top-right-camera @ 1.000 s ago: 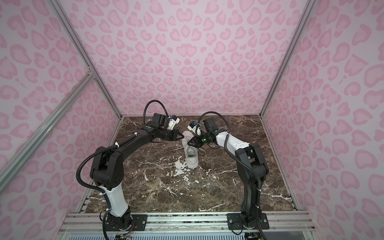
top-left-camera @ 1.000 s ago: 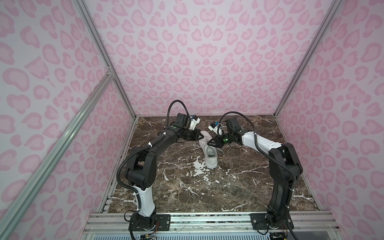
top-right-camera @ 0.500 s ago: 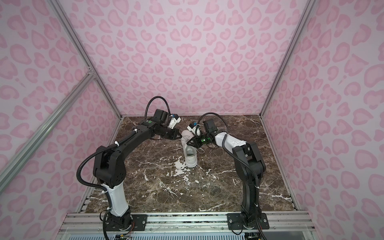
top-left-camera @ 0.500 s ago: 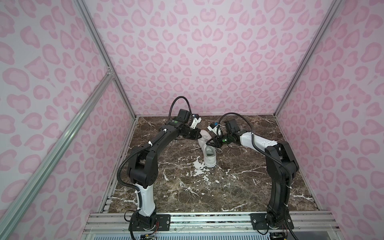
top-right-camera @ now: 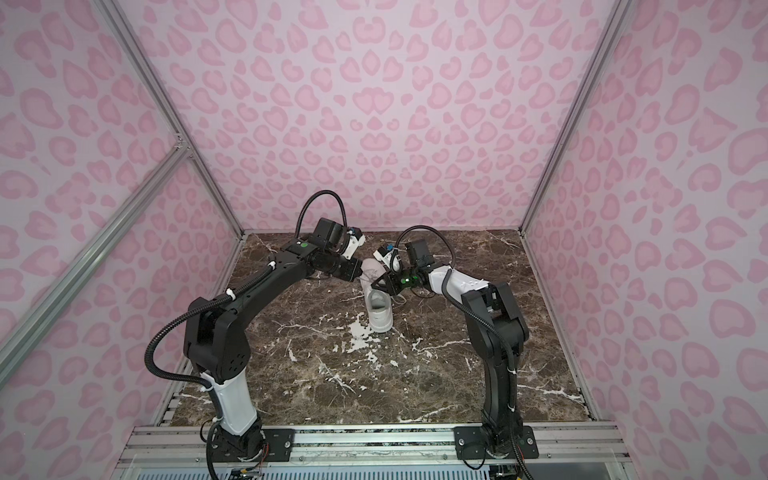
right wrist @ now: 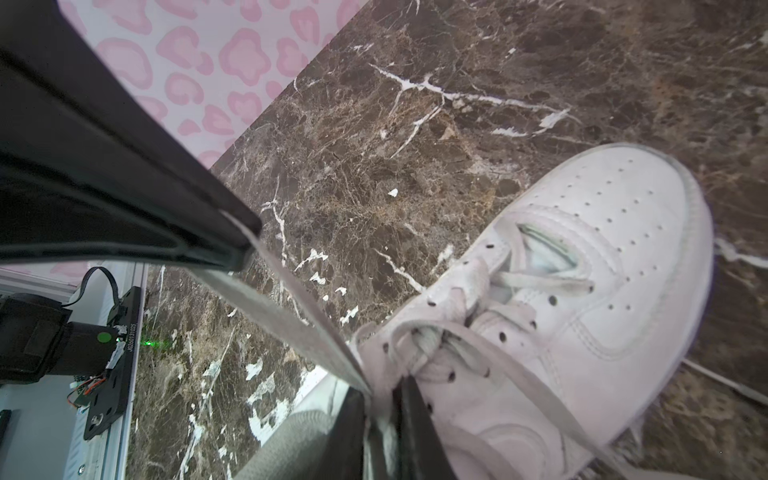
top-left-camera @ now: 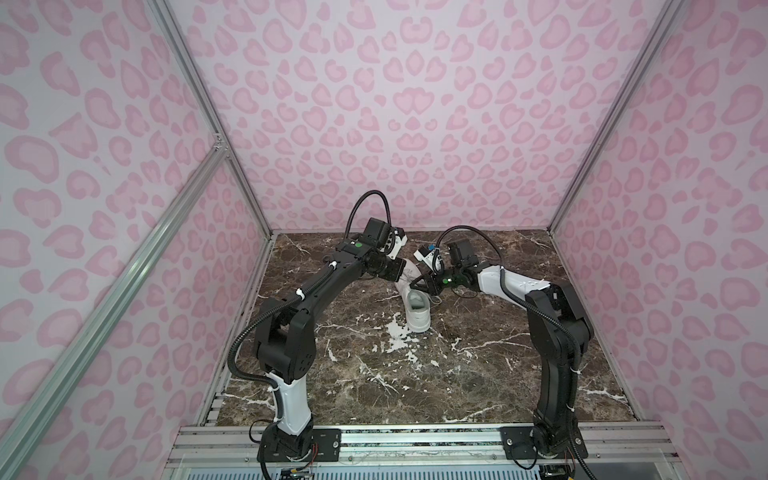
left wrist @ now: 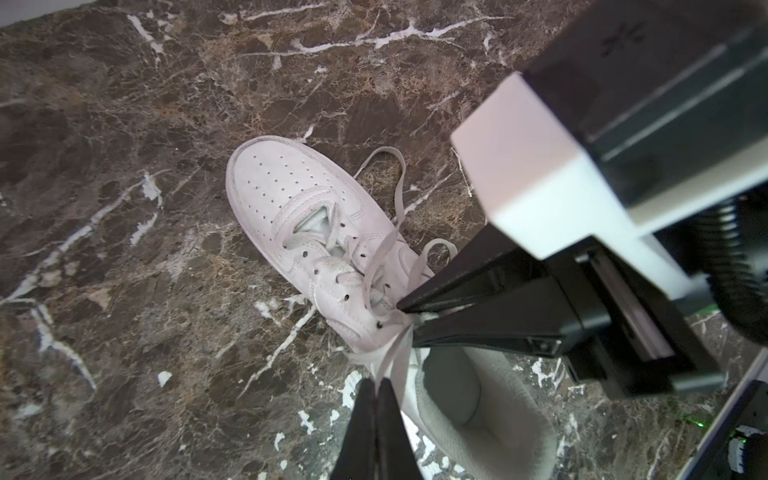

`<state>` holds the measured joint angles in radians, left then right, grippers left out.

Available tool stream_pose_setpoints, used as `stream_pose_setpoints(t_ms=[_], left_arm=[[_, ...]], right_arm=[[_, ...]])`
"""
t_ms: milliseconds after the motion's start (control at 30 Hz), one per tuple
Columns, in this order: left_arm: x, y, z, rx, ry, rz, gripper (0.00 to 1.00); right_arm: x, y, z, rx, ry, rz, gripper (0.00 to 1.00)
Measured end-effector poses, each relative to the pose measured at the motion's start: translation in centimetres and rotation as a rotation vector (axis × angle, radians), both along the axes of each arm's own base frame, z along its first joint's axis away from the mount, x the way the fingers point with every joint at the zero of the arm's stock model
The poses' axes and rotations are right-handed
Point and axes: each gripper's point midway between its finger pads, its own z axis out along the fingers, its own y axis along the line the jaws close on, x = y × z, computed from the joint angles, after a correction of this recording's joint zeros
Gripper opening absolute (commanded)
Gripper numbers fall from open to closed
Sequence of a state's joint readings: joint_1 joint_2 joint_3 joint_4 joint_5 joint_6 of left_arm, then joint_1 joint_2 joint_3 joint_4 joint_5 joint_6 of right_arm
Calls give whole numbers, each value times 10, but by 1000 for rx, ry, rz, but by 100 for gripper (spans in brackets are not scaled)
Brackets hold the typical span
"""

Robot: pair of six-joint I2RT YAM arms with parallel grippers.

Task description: Tie the shoes

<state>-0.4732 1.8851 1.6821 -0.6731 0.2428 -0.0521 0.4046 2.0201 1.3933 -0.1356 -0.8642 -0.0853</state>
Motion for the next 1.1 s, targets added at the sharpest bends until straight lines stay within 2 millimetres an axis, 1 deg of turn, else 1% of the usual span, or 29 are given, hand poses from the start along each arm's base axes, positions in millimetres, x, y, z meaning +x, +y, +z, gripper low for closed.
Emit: stream_pose_setpoints(t_ms=[33, 67, 167, 233, 267, 367, 400, 533, 700, 800, 867, 967, 1100], left_arm=[[0, 1, -1, 7, 1, 1, 4], [0, 1, -2, 10, 3, 2, 8], [1, 1, -2, 5, 2, 3, 25], [5, -1, -1, -26, -15, 12, 33], [3, -2, -2, -43, -11, 15, 35], [0, -6, -5, -86, 2, 17, 35], [-1, -8, -6, -96, 2, 13, 40], [-7, -11, -10, -149, 15, 24, 49], [-10, -8, -11, -212, 23, 60, 53], [-8, -7, -17, -243, 31, 85, 60], [-8, -6, -21, -264, 40, 103, 66], [-11, -2, -17, -295, 27, 125, 70], [-13, 1, -8, -327, -8, 142, 71]], right_arm=[[1, 0, 0, 2, -3, 0, 15], [1, 0, 0, 2, 0, -2, 15], [0, -1, 0, 0, 17, -10, 15], [0, -1, 0, 0, 24, -13, 15], [1, -1, 0, 0, 25, -14, 15], [1, -1, 1, -1, 31, -17, 15], [1, -1, 1, -1, 31, -17, 14], [0, -1, 0, -2, 34, -17, 14], [0, -1, 1, 0, 40, -20, 13], [0, -1, 0, -1, 42, -20, 13], [0, -1, 1, -1, 42, -21, 13], [0, -1, 0, -2, 45, -20, 12], [-1, -1, 0, -3, 47, -18, 12]])
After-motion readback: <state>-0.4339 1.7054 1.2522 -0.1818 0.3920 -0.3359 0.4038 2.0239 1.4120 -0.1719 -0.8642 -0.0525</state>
